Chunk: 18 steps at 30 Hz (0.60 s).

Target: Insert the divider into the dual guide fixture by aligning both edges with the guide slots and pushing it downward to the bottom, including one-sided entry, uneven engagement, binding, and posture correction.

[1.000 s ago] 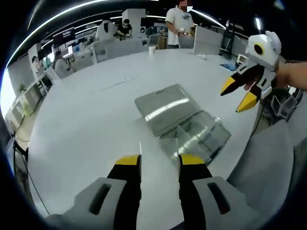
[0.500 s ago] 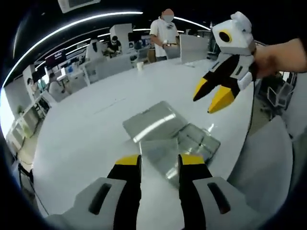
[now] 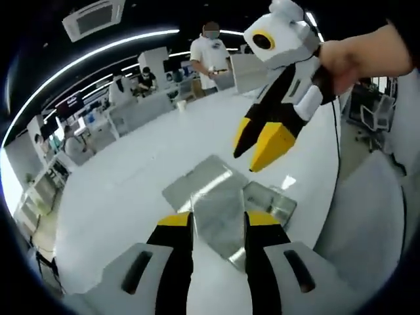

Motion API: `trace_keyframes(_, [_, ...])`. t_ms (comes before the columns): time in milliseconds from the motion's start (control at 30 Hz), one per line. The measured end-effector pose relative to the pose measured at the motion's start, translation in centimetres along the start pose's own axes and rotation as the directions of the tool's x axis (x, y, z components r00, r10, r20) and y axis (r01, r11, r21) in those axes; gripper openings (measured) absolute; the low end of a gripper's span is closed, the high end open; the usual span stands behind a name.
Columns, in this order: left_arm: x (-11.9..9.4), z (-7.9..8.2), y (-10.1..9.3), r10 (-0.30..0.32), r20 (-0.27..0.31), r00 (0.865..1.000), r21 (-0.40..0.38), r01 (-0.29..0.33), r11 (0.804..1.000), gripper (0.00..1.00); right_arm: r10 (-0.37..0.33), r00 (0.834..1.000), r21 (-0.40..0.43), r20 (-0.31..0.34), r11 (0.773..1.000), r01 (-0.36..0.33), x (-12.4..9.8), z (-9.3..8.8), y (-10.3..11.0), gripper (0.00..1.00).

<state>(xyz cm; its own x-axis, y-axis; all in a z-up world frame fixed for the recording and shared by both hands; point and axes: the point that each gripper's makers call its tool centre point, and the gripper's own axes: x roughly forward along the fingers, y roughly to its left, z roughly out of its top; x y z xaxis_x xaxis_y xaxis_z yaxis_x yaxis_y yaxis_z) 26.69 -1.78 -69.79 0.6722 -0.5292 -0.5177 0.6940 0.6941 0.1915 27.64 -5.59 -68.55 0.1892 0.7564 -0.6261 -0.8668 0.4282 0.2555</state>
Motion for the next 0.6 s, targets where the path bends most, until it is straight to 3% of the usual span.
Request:
trace_keyframes(300, [0.2,1.0,-0.3,0.003,0.024,1.000,0.051,-0.005,0.999,0.28,0.042,0.999,0.069,0.019,0.997,-0.043,-0.1,1.2,0.6,0.17])
trace_keyframes(600, [0.2,1.6,-0.3,0.009,0.041,0.999,0.082,-0.012,0.997,0.28,0.061,0.998,0.089,-0.015,0.994,-0.059,0.5,0.9,1.3,0.15])
